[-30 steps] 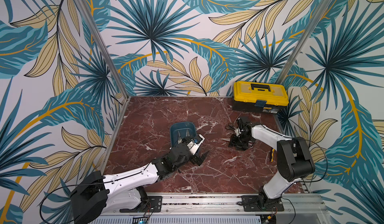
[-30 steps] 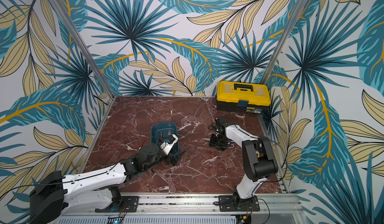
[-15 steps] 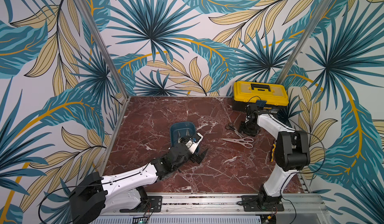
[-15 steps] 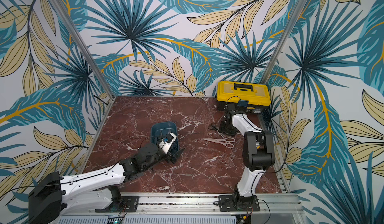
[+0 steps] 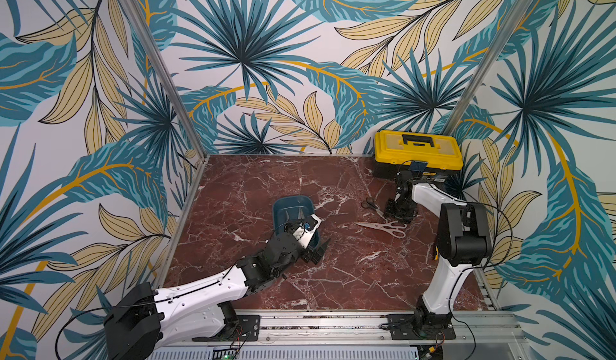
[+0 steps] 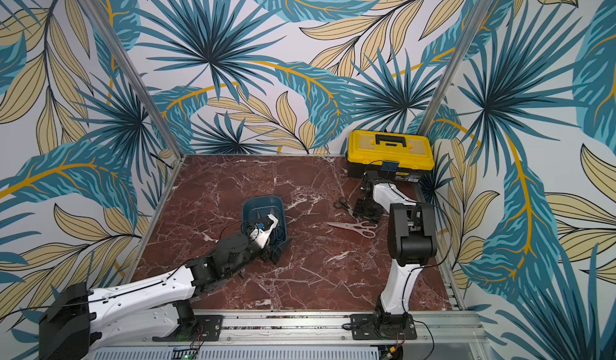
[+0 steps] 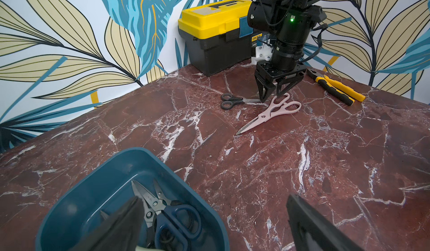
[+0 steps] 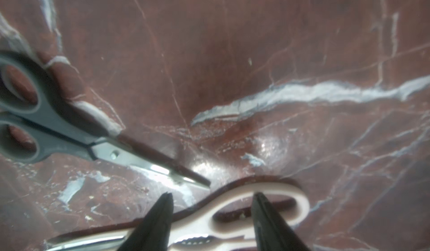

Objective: Put the scissors into the storage box
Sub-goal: Move the scissors to the center of the board.

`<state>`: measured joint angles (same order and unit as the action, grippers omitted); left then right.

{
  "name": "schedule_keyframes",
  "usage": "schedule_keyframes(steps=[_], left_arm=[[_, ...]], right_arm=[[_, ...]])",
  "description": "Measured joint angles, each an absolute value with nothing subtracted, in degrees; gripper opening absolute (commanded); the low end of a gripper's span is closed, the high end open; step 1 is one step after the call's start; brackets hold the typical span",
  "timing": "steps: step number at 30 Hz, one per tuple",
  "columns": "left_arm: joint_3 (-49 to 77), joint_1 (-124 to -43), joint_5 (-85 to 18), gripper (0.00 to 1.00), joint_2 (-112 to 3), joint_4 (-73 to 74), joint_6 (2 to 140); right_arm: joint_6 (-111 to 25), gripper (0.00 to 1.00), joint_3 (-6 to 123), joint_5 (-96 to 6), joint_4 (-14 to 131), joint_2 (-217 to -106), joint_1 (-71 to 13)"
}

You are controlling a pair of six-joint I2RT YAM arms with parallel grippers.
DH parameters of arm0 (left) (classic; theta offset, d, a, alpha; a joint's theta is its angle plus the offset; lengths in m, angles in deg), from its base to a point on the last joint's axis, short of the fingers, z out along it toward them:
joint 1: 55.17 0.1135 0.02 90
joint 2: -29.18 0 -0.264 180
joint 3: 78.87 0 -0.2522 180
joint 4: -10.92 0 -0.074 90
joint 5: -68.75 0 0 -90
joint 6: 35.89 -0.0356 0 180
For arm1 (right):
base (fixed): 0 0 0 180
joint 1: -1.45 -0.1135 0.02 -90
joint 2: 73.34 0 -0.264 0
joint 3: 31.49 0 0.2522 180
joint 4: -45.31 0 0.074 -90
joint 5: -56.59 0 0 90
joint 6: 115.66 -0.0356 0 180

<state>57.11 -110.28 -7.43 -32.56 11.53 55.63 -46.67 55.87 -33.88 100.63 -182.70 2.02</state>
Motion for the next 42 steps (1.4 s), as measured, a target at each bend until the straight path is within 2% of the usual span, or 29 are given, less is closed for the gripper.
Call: schedule_keyframes(steps=[10, 20, 25, 31, 42], left_arm=[[57.11, -110.28, -7.49, 1.0, -34.11, 12.54, 55.65], [57.11, -110.28, -7.47, 1.0, -34.57, 12.84, 55.95], [57.11, -110.28, -7.3, 1.0, -34.57, 12.82, 56.06], [57.11, -110.28, -7.14, 1.0, -34.5, 12.69, 56.04], [57.11, -110.28, -6.62, 1.0, -33.98, 9.98, 54.38]], right_arm=[[-49.91, 0.58, 46.78, -41.49, 99.23, -176.49, 0.69], [-58.08, 0.59, 40.22, -53.69, 98.29, -172.03, -15.88], [-57.8, 0.58, 42.17, -56.51, 98.83, -171.27, -19.81], [-49.67, 0.58, 48.29, -51.13, 104.63, -168.71, -20.55], [-32.2, 0.58, 55.04, -27.63, 121.35, -168.82, -26.5]])
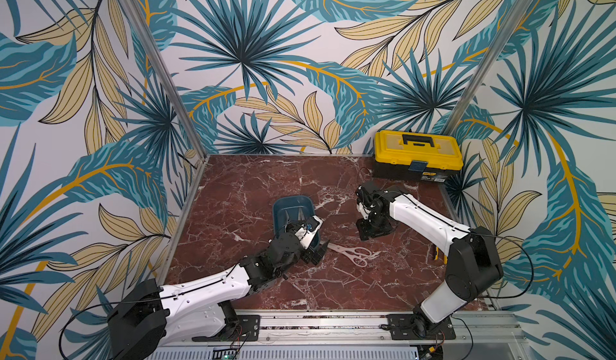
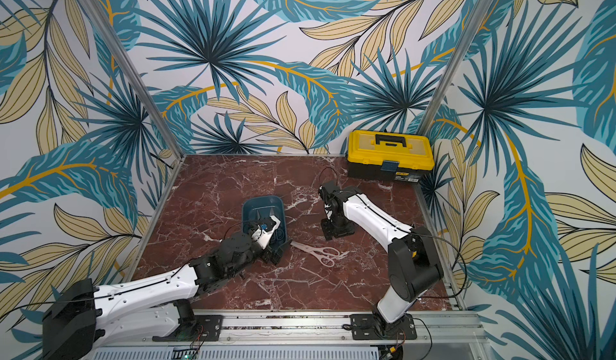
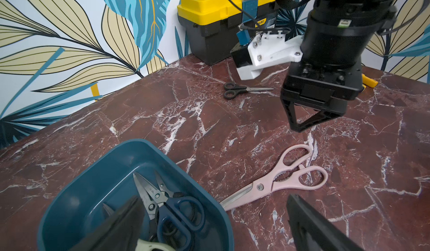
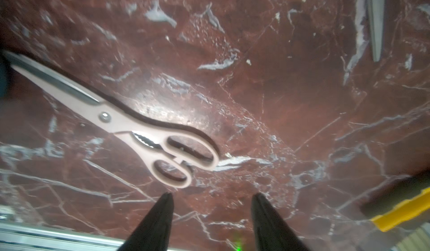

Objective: Put the scissors into the storage box
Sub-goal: Move the scissors to the center of the board, then pick up the scissors from the center of the board.

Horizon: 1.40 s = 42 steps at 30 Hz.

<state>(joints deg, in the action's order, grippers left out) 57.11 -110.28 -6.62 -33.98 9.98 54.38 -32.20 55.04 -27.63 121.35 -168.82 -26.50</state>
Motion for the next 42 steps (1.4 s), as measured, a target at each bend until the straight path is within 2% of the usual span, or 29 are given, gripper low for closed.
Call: schedule_keyframes(steps=[11, 21, 35, 42], left_arm=[[60.67, -109.74, -7.38, 1.0, -30.04, 10.92, 53.22], [63.76, -105.63, -9.31, 1.0, -26.0, 12.87, 54.16], [63.76, -104.67, -11.21, 1.0, -26.61, 13.24, 55.03], [63.76, -104.56, -11.34, 1.0, -26.68, 13.24, 55.06]], right_arm=[[-20.97, 0.58, 53.86, -30.69, 120.1, -172.25, -28.55], [-14.65, 0.58, 47.3, -32.53, 112.32, -173.95, -31.39], [-14.52, 0.54, 48.37, -31.15, 108.93, -176.86, -32.36], [-18.5, 0.52, 48.33, -35.24, 110.42, -176.97, -32.77]])
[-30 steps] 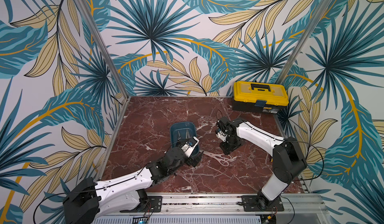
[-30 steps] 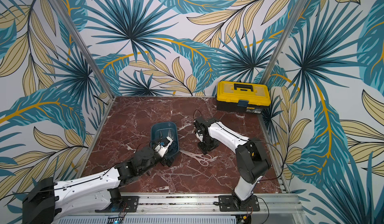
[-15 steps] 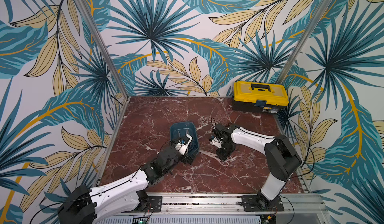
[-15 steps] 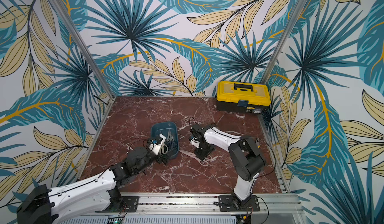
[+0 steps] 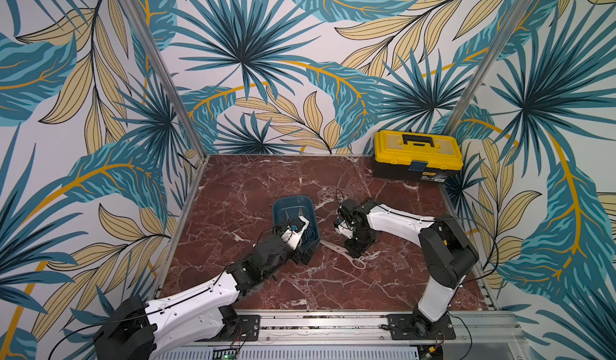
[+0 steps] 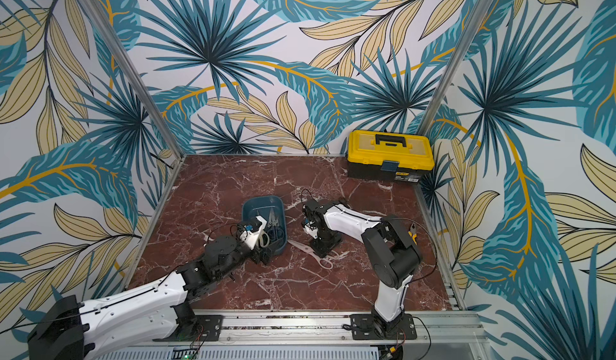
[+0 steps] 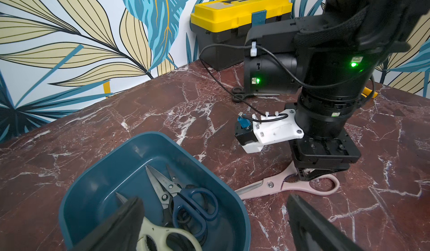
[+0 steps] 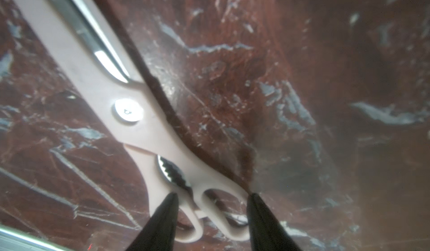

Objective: Put the scissors into the storage box
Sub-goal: Pick up the scissors from the center of the board.

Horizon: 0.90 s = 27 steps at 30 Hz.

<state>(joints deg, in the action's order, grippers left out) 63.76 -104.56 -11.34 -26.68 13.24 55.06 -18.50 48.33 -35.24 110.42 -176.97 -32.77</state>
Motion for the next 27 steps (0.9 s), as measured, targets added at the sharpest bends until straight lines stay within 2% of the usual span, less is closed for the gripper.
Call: schedule_keyframes(steps=[9, 15, 20, 27], left_arm=[[63.76, -104.56, -12.08, 1.0, -28.45, 13.28, 55.21], [63.76, -104.45, -12.67, 1.0, -29.34, 13.24, 55.23], [63.76, -104.45, -13.0, 1.0, -29.32, 13.26, 55.71], [63.78, -104.45, -13.37, 1.0, -27.46, 13.24, 56.11]], right_arm=[[-23.85, 0.52, 48.94, -40.09, 113.37, -178.48, -34.04], [-30.1, 0.52, 49.88, -38.67, 113.94, -177.08, -34.56], [-35.35, 0.52, 49.6, -37.73, 114.22, -170.46, -38.5], [-38.56, 0.51, 44.2, -33.53, 113.17, -168.67, -40.99]])
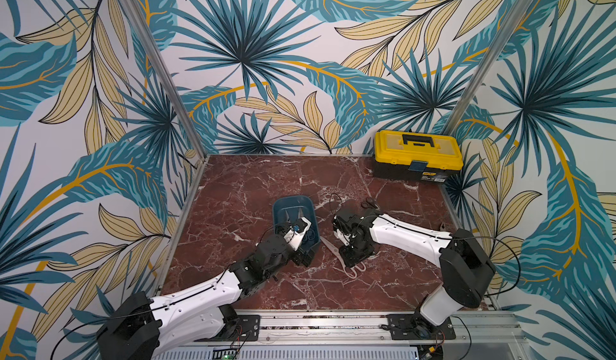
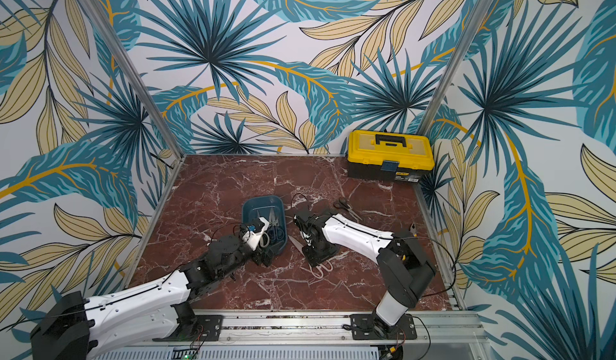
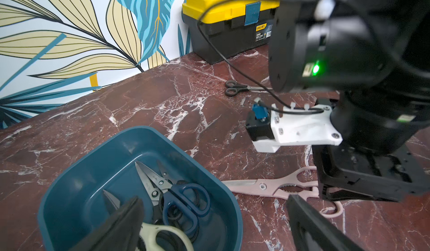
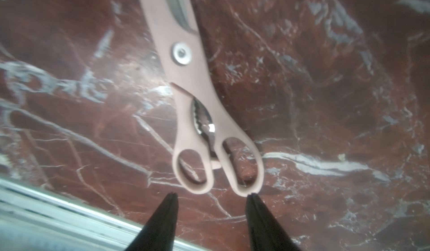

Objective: Put the scissors into the storage box
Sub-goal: Pick up the scissors from the center of the board.

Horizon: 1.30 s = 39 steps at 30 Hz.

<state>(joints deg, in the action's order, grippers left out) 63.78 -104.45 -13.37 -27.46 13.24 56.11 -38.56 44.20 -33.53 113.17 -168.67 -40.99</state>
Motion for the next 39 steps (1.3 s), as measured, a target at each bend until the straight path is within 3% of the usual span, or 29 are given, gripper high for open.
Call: schedule_keyframes(steps=[13, 20, 26, 39], left_arm=[[64.15, -104.45, -13.09, 1.0, -24.93, 12.71, 56.54], [64.15, -104.45, -13.11, 1.0, -26.33, 12.84, 56.72], [64.15, -104.45, -13.11, 1.0, -27.31, 12.84, 56.74], [62.68, -103.86, -8.08, 1.0, -24.58, 9.89, 59.36]], right_arm=[[-39.61, 0.47, 41.86, -33.88, 108.04, -173.63, -41.03], [-41.03, 0.29, 42.89, -33.38, 108.87, -175.0, -41.03], [-41.56, 0.23, 43.41, -33.29, 109.26, -175.35, -41.08], [-41.77, 0.19, 45.66, -33.58, 109.06, -173.19, -41.08]])
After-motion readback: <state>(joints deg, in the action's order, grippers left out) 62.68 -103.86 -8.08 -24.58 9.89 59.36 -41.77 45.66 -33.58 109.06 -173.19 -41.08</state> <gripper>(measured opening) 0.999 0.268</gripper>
